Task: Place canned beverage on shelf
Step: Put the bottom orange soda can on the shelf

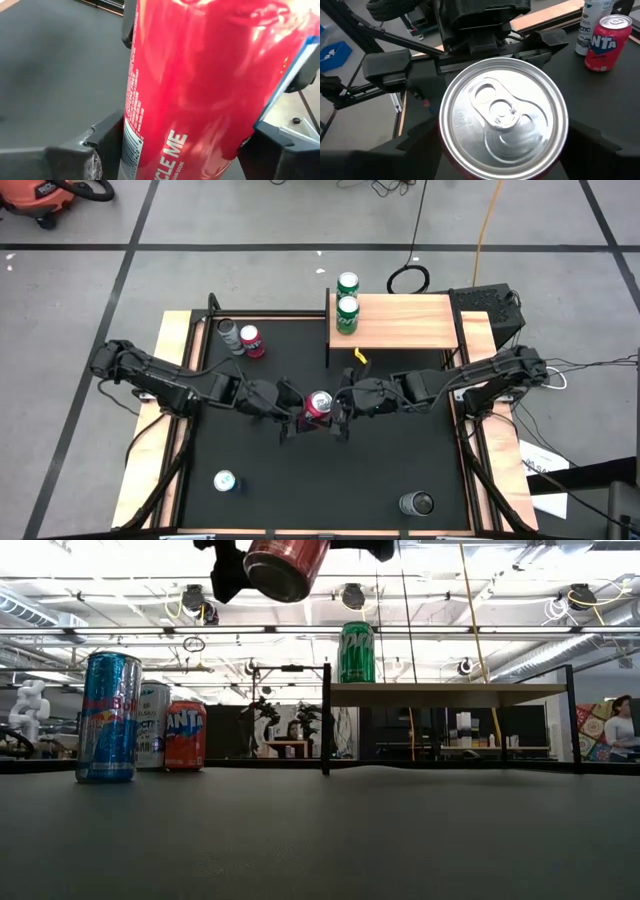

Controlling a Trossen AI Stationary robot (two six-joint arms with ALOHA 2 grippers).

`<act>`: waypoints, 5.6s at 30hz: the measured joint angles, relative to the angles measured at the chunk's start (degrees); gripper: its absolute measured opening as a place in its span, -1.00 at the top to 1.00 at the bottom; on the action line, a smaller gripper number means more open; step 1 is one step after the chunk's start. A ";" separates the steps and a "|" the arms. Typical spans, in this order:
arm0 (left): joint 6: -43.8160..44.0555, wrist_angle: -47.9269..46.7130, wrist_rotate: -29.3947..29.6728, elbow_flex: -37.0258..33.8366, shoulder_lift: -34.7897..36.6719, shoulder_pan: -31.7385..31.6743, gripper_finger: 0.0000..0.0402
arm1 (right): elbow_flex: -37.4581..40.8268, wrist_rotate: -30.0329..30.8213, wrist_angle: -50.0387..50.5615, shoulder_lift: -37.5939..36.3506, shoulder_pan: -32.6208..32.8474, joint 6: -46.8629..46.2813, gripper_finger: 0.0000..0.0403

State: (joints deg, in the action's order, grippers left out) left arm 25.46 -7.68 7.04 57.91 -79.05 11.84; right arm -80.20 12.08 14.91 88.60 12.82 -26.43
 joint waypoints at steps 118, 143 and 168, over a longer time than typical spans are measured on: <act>-7.76 -13.42 -2.22 0.63 7.89 -15.67 -0.83 | 33.84 -0.66 26.20 -6.79 -10.57 -24.80 -0.54; -6.26 -12.27 -2.07 0.63 7.89 -15.63 -0.83 | 34.21 -3.90 25.77 -4.55 -10.45 -20.86 -0.49; -27.19 16.83 -22.91 0.68 8.35 -14.03 -0.83 | 31.93 -24.37 -31.87 -17.66 -10.10 -14.35 -0.47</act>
State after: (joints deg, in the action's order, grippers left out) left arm -1.73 9.15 -15.86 58.59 -70.69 -2.19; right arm -48.27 -12.29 -16.96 70.94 2.72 -40.77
